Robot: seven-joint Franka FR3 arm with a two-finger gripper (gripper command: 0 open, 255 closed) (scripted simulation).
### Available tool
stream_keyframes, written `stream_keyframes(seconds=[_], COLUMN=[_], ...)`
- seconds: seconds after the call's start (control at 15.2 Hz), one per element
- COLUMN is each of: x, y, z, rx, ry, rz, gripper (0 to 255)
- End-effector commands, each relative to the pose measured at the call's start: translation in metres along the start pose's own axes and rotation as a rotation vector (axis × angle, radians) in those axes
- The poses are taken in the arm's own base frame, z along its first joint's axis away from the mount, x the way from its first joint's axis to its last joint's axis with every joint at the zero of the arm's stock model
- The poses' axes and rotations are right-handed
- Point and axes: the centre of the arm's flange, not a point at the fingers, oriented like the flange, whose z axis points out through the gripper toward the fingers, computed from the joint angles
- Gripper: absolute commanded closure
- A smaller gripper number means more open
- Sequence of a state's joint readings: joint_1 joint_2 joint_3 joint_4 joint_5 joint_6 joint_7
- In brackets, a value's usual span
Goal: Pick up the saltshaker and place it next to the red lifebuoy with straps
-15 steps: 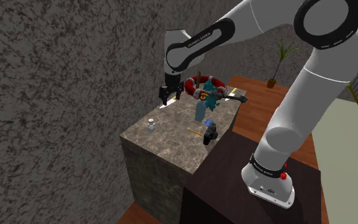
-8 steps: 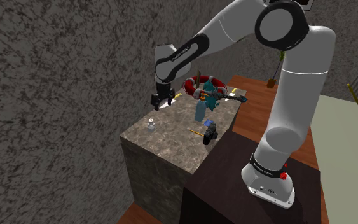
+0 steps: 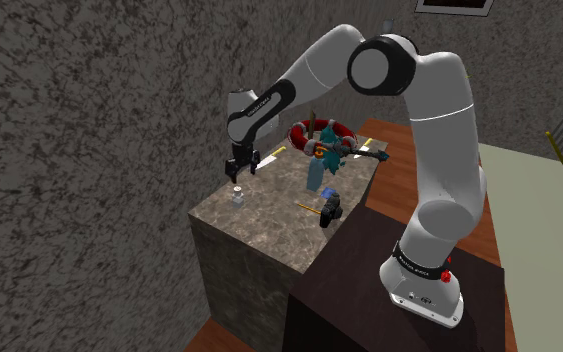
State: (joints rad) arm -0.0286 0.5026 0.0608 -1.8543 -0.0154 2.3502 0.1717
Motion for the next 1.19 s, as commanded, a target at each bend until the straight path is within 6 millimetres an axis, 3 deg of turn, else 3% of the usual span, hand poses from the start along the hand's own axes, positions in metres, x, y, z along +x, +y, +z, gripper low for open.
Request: stream_keyframes(seconds=[0.0,0.13,0.66,1.12], x=[0.019,0.037,0.039,0.039], y=[-0.002,-0.003,-0.003,-0.003], z=[0.021,0.040,0.082,0.082], rx=[-0.002,-0.004,-0.004,-0.004], ry=[-0.001,-0.003,-0.004,-0.004], rz=[0.000,0.001,0.001,0.001], gripper=[0,0,0,0])
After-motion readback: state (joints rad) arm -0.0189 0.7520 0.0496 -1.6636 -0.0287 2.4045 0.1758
